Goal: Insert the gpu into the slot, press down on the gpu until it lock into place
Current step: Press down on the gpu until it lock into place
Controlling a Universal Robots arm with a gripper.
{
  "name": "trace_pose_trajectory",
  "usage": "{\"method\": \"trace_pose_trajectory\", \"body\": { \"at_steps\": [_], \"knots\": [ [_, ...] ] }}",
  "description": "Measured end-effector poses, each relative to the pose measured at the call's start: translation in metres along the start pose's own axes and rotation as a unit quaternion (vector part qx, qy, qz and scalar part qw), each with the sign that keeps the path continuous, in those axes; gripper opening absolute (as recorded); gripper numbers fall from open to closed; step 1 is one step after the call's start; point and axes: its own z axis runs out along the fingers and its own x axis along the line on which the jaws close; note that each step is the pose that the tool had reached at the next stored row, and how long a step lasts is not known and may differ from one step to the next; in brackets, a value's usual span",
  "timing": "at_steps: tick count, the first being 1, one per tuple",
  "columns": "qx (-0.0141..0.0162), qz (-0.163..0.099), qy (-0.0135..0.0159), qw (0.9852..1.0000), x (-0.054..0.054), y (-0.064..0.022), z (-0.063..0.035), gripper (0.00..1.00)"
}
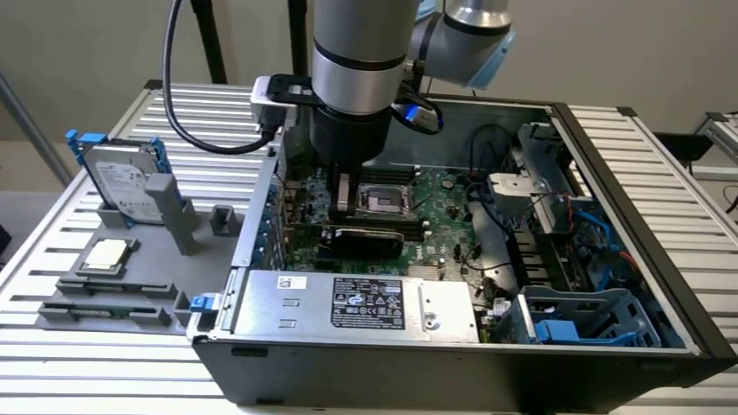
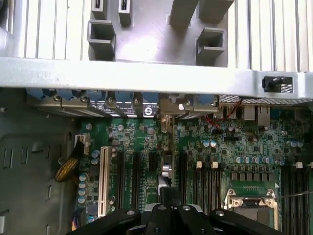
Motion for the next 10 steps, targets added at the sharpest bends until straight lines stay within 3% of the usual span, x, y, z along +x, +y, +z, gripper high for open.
{"method": "trace_pose_trajectory", "body": {
  "at_steps": [2, 7, 10],
  "knots": [
    [-0.0041, 0.000, 0.0017, 1.0000, 0.0000, 0.0039, 0.0003, 0.11],
    [-0.0197, 0.002, 0.0076, 0.9998, 0.0001, 0.0093, 0.0006, 0.11],
    [-0.0257, 0.002, 0.0101, 0.9996, 0.0001, 0.0108, 0.0006, 0.11]
  ]
}}
